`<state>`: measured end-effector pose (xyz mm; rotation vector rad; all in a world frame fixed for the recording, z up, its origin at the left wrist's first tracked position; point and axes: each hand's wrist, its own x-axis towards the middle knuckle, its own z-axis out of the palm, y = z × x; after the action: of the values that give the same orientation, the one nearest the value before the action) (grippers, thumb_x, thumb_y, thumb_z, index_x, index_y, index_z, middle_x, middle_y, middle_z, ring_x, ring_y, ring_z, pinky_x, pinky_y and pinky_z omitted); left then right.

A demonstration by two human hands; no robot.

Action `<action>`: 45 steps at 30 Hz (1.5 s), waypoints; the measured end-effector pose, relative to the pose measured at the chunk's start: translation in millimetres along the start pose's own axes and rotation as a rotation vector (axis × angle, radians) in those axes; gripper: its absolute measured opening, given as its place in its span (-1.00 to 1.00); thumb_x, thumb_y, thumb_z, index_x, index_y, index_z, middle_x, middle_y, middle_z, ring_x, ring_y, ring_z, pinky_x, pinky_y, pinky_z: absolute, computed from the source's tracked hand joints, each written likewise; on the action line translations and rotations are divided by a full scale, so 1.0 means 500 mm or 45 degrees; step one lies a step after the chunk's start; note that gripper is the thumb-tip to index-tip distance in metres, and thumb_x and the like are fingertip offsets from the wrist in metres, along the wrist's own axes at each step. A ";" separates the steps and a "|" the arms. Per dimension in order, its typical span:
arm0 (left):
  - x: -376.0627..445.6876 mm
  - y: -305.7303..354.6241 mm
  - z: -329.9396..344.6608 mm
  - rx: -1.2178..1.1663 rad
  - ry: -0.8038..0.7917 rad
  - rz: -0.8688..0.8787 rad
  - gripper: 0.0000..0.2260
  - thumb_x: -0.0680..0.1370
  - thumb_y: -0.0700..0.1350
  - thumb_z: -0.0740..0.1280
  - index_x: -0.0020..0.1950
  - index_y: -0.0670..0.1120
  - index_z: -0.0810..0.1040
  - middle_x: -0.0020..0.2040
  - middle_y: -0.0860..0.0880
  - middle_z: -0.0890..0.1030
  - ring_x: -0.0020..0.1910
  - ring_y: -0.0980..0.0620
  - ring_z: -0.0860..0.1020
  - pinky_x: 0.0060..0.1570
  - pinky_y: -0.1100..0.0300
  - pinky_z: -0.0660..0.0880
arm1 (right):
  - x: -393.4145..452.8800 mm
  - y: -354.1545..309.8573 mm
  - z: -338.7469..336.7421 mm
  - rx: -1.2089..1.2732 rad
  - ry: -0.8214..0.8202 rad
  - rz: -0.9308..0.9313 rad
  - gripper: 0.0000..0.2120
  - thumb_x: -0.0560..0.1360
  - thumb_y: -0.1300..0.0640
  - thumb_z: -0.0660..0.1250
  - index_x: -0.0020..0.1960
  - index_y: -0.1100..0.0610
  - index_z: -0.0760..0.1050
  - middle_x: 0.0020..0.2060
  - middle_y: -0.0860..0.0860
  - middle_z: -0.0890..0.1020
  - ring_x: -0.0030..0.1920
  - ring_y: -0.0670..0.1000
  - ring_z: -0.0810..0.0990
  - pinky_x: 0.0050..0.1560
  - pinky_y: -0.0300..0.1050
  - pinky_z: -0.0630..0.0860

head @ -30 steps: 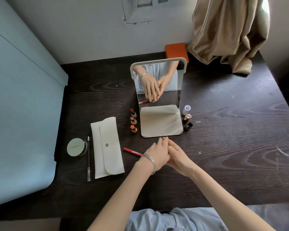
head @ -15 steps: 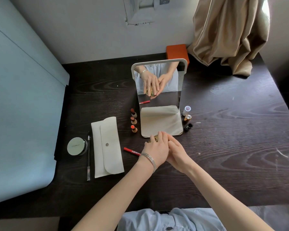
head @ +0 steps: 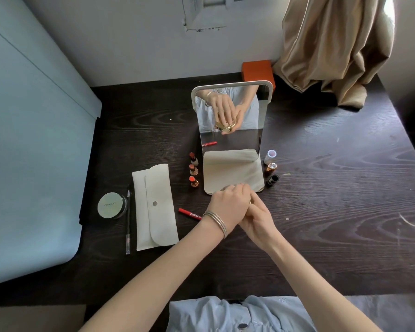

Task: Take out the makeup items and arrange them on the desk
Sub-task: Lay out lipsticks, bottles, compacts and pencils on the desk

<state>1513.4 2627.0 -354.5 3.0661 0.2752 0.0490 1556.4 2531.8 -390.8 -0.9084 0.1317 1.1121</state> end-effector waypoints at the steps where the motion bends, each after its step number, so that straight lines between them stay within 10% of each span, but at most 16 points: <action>1: -0.002 0.001 -0.001 -0.045 0.007 -0.017 -0.85 0.25 -0.09 0.47 -0.20 -0.04 0.64 -0.35 0.06 0.61 -0.41 0.15 0.59 -0.61 0.34 0.37 | 0.003 -0.008 -0.001 -0.037 -0.013 0.016 -0.57 0.53 0.47 0.00 0.15 0.09 0.46 -0.11 0.08 0.59 -0.22 -0.08 0.60 -0.30 -0.22 0.58; 4: -0.016 0.001 -0.005 -0.246 0.060 -0.228 -0.69 0.42 -0.08 0.20 0.11 -0.05 0.58 0.07 0.02 0.61 0.04 0.08 0.58 -0.21 0.22 0.56 | 0.020 -0.027 -0.007 -0.147 -0.058 0.052 -0.52 0.54 0.44 0.02 0.34 0.05 0.37 0.01 0.08 0.59 -0.12 -0.04 0.59 -0.20 -0.21 0.57; 7: -0.018 -0.017 -0.010 -0.603 -0.377 -0.339 -0.46 0.47 -0.03 0.29 0.43 0.07 0.25 0.43 0.00 0.24 0.38 -0.04 0.25 0.24 0.03 0.44 | 0.025 -0.038 -0.013 -0.215 -0.192 0.133 -0.45 0.48 0.45 0.02 0.38 0.07 0.35 0.05 0.15 0.55 -0.11 0.00 0.57 -0.19 -0.14 0.55; 12: -0.026 -0.068 -0.005 -1.109 -0.459 -0.454 -0.44 0.38 -0.08 0.44 0.34 0.11 0.37 0.29 0.02 0.40 0.24 0.01 0.44 0.17 0.16 0.46 | 0.017 -0.040 -0.017 -0.195 -0.281 0.274 -0.45 0.32 0.31 0.13 0.30 0.10 0.42 0.21 0.14 0.50 0.13 0.12 0.55 0.01 0.21 0.56; 22: -0.054 -0.103 -0.022 -1.990 -0.423 -0.755 -0.49 0.29 -0.25 0.27 0.20 0.11 0.42 0.26 -0.05 0.47 0.22 -0.04 0.49 0.17 -0.03 0.53 | 0.014 -0.027 -0.030 -0.623 -0.056 0.096 -0.66 0.48 0.19 0.38 0.21 -0.07 0.48 0.21 0.11 0.48 0.06 0.05 0.61 -0.20 -0.02 0.61; 45: -0.061 -0.090 0.010 -2.161 -0.425 -0.851 -0.50 0.30 -0.25 0.22 0.20 0.08 0.44 0.26 -0.05 0.47 0.21 0.00 0.50 0.02 0.12 0.55 | -0.006 -0.017 -0.088 -0.584 -0.280 0.098 -0.32 0.48 0.46 0.27 0.46 -0.05 0.24 0.34 0.13 0.37 0.16 0.12 0.57 0.06 0.05 0.59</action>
<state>1475.5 2665.5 -363.3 1.1969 0.7046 -0.1681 1576.4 2498.3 -413.0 -1.1844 -0.2835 1.3336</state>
